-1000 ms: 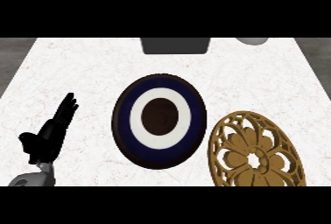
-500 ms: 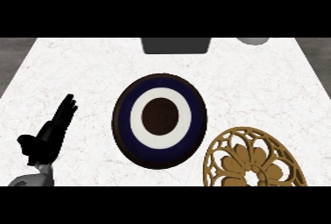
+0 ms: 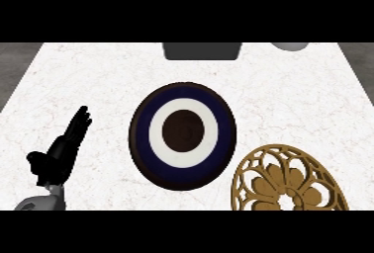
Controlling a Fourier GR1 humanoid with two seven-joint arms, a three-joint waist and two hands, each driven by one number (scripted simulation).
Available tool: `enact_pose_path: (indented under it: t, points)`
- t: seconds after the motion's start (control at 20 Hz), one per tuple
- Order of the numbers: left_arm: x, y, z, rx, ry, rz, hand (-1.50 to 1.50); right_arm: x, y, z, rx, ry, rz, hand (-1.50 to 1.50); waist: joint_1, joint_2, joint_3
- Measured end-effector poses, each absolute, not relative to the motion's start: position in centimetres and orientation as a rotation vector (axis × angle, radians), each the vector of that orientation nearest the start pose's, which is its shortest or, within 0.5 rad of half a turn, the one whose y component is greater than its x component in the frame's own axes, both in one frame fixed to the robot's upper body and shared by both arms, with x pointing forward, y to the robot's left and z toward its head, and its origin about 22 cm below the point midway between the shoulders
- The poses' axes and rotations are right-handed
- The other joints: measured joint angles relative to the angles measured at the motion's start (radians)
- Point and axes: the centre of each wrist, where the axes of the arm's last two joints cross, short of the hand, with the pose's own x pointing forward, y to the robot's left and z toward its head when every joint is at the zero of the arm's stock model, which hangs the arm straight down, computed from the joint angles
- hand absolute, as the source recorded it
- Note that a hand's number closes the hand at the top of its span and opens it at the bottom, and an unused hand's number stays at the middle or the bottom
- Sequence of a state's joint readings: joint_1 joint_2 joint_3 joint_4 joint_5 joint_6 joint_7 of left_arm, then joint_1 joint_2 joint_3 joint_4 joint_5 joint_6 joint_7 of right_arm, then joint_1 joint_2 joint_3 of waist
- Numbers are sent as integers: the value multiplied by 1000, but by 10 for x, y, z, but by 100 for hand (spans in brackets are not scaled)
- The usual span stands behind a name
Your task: Pick the cupcake from the placemat and place it in the plate
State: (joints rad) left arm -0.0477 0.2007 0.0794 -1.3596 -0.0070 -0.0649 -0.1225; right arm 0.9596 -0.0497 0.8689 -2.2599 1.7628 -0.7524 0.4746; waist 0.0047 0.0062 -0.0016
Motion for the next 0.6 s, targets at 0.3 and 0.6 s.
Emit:
enact_pose_path:
  t: [0.3,0.6]
  points:
    - [258,294,-17,138,-1537,-159,0,51,-123,78,-1242,-1555,460,150,17,7,0]
    - [260,289,-21,131,-1536,-170,0,89,-109,77,-1192,-1598,395,150,31,10,0]
